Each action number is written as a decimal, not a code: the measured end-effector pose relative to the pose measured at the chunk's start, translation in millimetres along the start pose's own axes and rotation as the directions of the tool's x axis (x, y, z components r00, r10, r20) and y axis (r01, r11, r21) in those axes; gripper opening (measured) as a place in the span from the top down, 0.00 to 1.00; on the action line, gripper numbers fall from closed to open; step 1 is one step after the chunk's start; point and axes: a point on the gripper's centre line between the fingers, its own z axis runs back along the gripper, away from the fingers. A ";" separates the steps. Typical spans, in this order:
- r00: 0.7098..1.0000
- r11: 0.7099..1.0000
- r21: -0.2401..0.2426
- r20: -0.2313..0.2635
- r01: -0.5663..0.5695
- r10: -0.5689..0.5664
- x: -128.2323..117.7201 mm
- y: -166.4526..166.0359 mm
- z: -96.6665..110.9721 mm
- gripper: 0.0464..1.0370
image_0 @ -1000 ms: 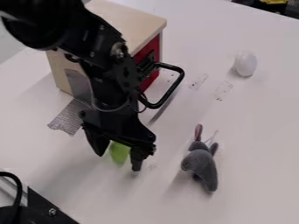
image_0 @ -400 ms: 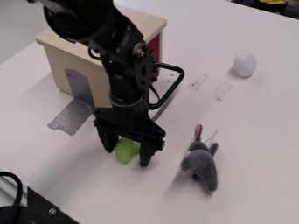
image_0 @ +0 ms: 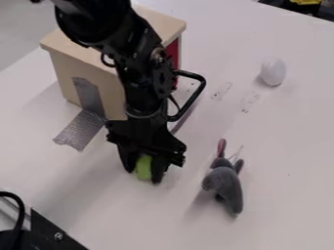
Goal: Put the green object on the drawer
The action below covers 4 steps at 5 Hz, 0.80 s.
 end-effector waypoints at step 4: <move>0.958 0.995 -0.054 0.269 -0.089 0.100 100.3 25.1 127.9 0.48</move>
